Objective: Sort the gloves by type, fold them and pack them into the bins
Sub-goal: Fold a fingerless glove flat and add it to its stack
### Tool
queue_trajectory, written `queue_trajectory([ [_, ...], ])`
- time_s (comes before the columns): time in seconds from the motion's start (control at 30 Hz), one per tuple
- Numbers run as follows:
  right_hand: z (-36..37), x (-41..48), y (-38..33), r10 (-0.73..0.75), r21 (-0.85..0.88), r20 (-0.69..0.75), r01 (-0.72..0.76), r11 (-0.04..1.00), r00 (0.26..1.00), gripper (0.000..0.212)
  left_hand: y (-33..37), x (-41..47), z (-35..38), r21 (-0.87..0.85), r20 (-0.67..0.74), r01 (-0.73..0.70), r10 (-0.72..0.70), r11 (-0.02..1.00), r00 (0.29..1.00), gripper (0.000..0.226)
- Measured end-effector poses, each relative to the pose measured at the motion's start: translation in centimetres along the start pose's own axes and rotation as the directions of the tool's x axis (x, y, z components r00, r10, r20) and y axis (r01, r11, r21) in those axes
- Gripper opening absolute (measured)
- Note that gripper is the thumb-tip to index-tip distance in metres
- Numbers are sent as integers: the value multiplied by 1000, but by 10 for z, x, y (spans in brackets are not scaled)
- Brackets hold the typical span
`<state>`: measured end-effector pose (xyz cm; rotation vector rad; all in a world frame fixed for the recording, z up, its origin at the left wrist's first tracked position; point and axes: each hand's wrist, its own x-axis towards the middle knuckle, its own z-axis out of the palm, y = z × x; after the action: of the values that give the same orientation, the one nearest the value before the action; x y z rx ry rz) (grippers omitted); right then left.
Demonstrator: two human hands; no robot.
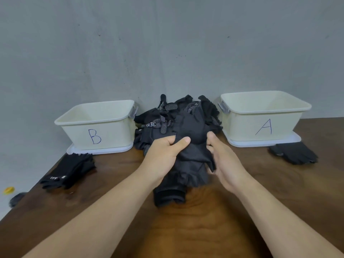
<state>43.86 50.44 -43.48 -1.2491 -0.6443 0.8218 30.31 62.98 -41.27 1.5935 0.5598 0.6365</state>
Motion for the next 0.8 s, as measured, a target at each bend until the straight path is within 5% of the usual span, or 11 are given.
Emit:
queue_trajectory([
  [0.23, 5, 1, 8, -232, -53, -26, 231, 972, 972, 32, -3, -18, 10, 299, -161, -233, 290, 925, 944, 42],
  [0.37, 0, 1, 5, -283, -200, -69, 265, 943, 957, 53, -5, -20, 12, 454, -172, -260, 370, 852, 913, 43],
  [0.5, -2, -3, -2, -312, -276, -42, 289, 916, 949, 68, -2, -20, 7, 452, -156, -268, 371, 851, 916, 54],
  [0.63, 3, -3, -2, -281, -306, 23, 274, 912, 959, 85, 3, -24, 6, 329, -104, -293, 343, 898, 934, 38],
  [0.8, 4, -3, -3, -122, -41, 85, 126, 991, 989, 35, 1, -24, 0, 228, -49, -251, 269, 941, 962, 23],
])
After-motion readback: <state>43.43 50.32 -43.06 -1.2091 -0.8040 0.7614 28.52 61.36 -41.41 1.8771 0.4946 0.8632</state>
